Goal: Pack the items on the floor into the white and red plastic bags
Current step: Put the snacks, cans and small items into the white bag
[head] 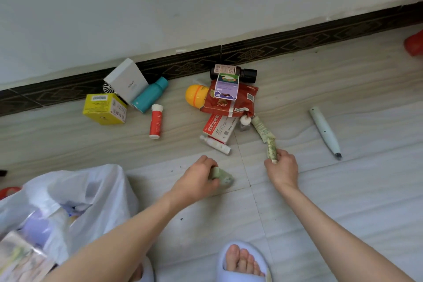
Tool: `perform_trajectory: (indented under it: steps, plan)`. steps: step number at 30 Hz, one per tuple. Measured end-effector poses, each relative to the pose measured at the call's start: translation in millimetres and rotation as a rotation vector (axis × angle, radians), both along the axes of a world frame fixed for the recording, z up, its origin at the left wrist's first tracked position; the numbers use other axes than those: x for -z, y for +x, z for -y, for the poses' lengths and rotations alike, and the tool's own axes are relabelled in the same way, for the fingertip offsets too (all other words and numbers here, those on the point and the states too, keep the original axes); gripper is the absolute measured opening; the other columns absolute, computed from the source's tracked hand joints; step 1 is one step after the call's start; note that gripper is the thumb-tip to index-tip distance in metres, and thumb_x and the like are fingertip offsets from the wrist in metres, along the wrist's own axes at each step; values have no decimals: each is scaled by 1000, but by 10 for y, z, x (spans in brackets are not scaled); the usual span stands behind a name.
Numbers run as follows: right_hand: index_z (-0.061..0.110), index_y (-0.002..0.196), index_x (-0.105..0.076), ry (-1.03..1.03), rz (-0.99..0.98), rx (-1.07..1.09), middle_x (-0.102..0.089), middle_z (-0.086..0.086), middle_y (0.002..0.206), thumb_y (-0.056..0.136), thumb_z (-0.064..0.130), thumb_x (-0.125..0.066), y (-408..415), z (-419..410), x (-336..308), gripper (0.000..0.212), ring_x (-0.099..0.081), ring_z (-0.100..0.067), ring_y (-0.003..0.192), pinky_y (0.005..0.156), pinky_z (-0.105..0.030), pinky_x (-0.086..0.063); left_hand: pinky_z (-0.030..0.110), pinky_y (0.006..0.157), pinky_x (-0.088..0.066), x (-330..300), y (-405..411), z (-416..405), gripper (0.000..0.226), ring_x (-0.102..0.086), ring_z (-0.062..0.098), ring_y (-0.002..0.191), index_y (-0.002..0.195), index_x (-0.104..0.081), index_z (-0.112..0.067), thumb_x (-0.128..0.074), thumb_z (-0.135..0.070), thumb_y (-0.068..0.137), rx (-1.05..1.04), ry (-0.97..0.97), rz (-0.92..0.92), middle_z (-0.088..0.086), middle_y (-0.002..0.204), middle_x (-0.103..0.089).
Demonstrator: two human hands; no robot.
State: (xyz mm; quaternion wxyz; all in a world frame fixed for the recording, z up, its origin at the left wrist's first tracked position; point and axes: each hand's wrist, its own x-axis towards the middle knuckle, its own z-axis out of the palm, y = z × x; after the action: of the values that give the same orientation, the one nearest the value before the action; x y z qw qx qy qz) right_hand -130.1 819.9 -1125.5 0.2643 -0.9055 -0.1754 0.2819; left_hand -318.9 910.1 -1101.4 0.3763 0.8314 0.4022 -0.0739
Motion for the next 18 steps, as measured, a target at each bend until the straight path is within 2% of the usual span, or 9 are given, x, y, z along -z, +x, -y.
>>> perform_trajectory:
  steps: [3,6,11,15,18]
  plan:
    - [7,115,-60,99,-84,-59,-60,-18,111,79,10,-59,-263,-38,-361,36,-56,-32,102,90,-34,-43,22,74,-36,-433,-48,-225,25,-54,26,94,104,-56,-5,-60,-15,81,-8,70,12,11,104,-57]
    - [5,117,-59,208,-123,-179,-61,-17,110,82,11,-57,-508,-176,-873,36,-56,-29,103,87,-32,-43,24,72,-36,-996,-232,-435,24,-55,26,93,103,-56,-5,-60,-15,81,-31,183,31,10,99,-59]
    - [8,123,-56,256,-58,-471,-58,-14,120,84,19,-57,-1083,-415,-1745,41,-53,-28,110,91,-31,-39,28,72,-38,-1950,-962,-565,32,-55,26,91,108,-51,-8,-61,-18,80,12,377,24,7,97,-58]
    - [11,124,-54,224,-5,-763,-59,-13,124,85,20,-55,-1679,-570,-2349,40,-57,-28,109,89,-31,-43,26,64,-33,-2409,-1702,-442,31,-51,22,77,108,-50,-12,-62,-20,80,-171,390,63,1,85,-55]
    - [9,127,-51,172,66,-980,-56,-10,128,85,19,-56,-2091,-714,-2619,43,-52,-25,116,92,-28,-40,26,68,-38,-2482,-2234,-285,30,-53,18,79,109,-52,-13,-62,-21,82,-362,347,116,2,90,-59]
